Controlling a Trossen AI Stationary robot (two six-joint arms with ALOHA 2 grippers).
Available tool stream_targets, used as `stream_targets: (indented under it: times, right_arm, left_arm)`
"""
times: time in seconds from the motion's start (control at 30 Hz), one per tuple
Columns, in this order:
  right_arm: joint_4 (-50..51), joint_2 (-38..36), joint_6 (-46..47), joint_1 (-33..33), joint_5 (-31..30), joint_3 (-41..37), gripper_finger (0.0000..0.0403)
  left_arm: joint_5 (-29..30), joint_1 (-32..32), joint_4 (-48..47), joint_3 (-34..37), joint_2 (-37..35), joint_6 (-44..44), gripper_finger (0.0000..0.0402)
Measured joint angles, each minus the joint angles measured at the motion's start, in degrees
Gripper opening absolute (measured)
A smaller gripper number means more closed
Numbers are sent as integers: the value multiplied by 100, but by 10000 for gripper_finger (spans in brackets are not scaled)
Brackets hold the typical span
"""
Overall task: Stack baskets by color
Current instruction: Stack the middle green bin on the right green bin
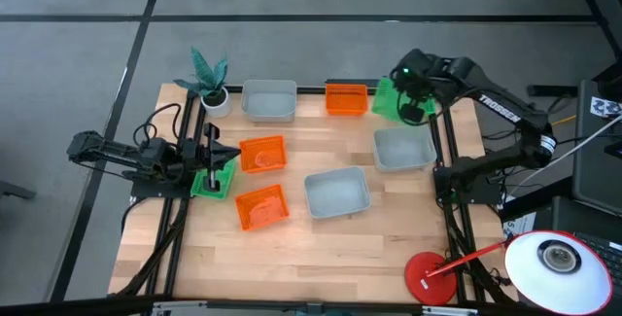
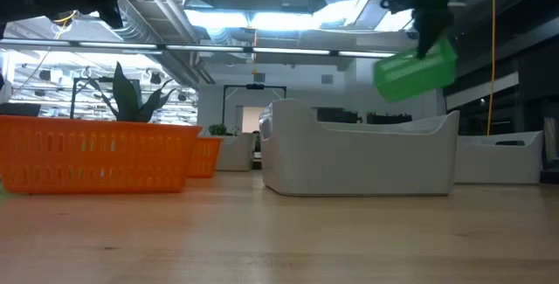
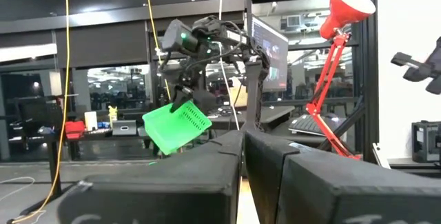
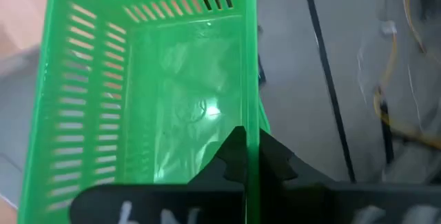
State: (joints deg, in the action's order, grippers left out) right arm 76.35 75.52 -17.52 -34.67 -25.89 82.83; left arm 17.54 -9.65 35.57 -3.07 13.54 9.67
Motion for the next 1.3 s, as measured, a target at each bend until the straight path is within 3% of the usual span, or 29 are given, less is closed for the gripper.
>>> stream_targets:
  times: [0.2,0.5,0.67,0.9,1.1,1.3]
  right_arm:
    - [580,9,533,-385,-778,-52,0]
    - [508,586,81,-805,-865,-417,0]
    - [537,934,-184,-912,-1350,-417,0]
    - [219,1289,-593,-949,-1309,-386,0]
    - [343,1938,-691,-946,-1307,303,0]
    - [1376,2690,-594,-1138,-1309,1352,0]
  left_arm:
    - [0,0,5,0,0,0,9]
    - [0,0,9,0,0,2,9]
    - [0,-1,12,0,-1,9,9]
    - [0,0,12,0,0,9,9]
    - [0,-2,12,0,0,492,9]
    - [0,-1,11,0,0,592,9]
